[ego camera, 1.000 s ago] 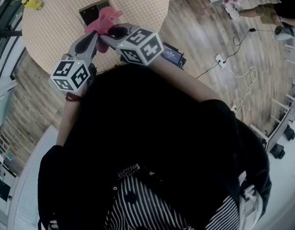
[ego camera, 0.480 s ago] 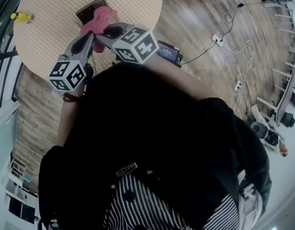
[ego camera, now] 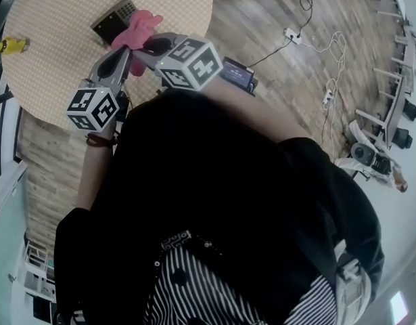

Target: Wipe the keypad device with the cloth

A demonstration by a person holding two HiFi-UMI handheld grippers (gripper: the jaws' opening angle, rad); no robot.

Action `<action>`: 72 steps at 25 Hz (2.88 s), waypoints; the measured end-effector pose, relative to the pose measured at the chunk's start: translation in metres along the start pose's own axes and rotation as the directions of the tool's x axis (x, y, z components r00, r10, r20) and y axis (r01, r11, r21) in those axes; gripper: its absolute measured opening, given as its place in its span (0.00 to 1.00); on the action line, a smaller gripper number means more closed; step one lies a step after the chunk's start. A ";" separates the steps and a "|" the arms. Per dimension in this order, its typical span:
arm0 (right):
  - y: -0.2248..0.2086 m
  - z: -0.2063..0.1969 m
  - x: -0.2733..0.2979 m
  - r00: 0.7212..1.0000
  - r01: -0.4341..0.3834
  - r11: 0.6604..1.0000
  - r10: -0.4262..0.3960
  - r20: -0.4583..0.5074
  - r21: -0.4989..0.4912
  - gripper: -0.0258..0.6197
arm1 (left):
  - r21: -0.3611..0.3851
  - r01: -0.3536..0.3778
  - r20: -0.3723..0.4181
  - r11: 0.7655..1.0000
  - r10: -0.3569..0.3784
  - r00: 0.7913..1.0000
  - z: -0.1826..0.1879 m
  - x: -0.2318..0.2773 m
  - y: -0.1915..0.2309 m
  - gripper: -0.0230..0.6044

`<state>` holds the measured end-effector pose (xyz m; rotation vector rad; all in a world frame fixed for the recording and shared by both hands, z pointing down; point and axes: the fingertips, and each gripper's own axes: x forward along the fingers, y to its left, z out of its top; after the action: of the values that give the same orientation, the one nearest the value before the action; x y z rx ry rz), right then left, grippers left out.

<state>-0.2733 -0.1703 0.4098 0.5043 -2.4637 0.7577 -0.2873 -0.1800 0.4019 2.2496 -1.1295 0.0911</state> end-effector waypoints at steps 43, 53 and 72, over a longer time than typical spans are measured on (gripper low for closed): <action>-0.063 0.017 0.132 0.972 -0.215 0.970 0.224 -0.068 0.118 0.11 | -0.121 -0.187 -0.207 0.975 0.160 0.965 -0.006 0.029 0.142 0.04; -0.068 0.009 0.149 0.960 -0.239 0.965 0.251 -0.125 0.105 0.11 | -0.030 -0.197 -0.254 0.980 0.183 0.950 0.016 0.051 0.192 0.04; -0.086 -0.006 0.200 0.965 -0.162 0.980 0.182 -0.192 0.115 0.11 | 0.214 -0.116 -0.611 0.970 0.225 0.759 -0.044 0.092 0.239 0.04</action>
<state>-0.3897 -0.2723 0.5627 0.2359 -2.3097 0.9545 -0.3990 -0.3279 0.5842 1.9853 -0.9579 0.9806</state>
